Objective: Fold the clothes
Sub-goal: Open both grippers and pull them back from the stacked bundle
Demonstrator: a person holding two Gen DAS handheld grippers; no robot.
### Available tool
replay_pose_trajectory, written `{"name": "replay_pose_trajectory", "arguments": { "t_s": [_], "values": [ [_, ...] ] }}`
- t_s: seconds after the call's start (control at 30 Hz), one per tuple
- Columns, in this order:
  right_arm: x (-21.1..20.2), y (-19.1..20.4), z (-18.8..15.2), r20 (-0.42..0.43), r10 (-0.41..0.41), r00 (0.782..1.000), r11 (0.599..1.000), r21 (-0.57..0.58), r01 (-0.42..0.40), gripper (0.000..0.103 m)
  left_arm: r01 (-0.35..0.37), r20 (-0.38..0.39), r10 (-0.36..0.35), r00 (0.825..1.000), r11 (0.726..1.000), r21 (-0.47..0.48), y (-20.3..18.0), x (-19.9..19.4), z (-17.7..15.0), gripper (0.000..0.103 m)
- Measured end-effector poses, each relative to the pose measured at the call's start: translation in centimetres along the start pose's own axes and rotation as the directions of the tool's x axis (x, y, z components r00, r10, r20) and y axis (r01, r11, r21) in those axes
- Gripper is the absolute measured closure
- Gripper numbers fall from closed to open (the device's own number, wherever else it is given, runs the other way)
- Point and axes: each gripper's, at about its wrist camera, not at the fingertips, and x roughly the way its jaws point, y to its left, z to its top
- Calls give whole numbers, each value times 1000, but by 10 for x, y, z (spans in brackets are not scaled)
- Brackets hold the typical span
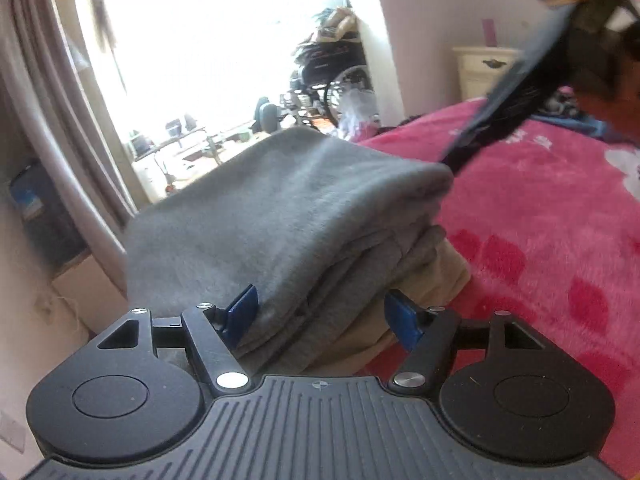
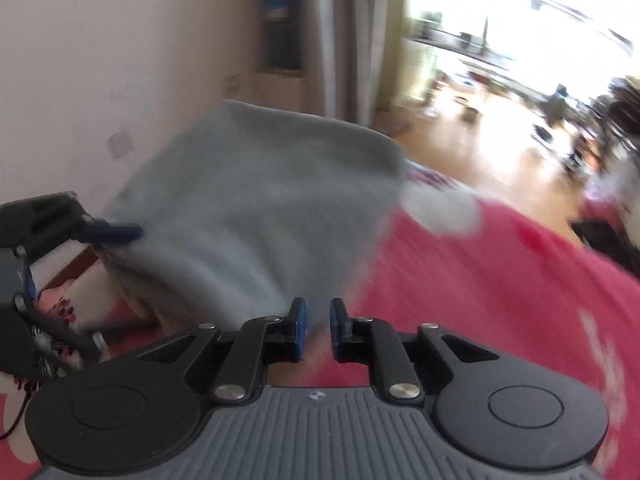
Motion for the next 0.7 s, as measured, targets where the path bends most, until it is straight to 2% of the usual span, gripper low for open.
{"name": "replay_pose_trajectory", "arguments": {
  "t_s": [0.03,0.13,0.3,0.33,0.43,0.47,0.5,0.53,0.57,0.7],
  "values": [
    [-11,-5,-4,18,11,1000,999,39,-11,88,1,5,-1,1000,1000,-17,1,-5,3,33],
    [-40,5,-7,88,47,995,997,55,-52,88,-1,7,2,1000,998,-67,0,-22,11,33],
    [-74,31,-35,54,50,997,991,124,-57,86,8,-1,-9,1000,980,-197,-17,-70,17,28],
    [-82,36,-46,41,42,998,989,139,-47,85,12,-4,-13,1000,973,-231,-22,-82,17,24],
    [-120,55,-86,4,-14,1000,990,141,13,74,-6,-25,-2,1000,948,-317,-42,-120,15,19],
    [-134,61,-102,7,-33,999,989,147,32,66,-11,-33,0,999,939,-344,-50,-133,15,18],
    [-148,65,-115,12,-46,999,987,153,44,60,-17,-43,1,999,932,-363,-57,-145,15,14],
    [-161,69,-127,16,-53,998,985,167,50,57,-27,-53,7,999,922,-385,-66,-157,16,8],
    [-175,73,-139,21,-60,998,982,181,55,49,-37,-63,12,998,913,-407,-74,-168,18,5],
    [-223,83,-173,40,-87,995,969,237,75,29,-66,-96,22,995,868,-493,-102,-209,26,0]
  ]
}}
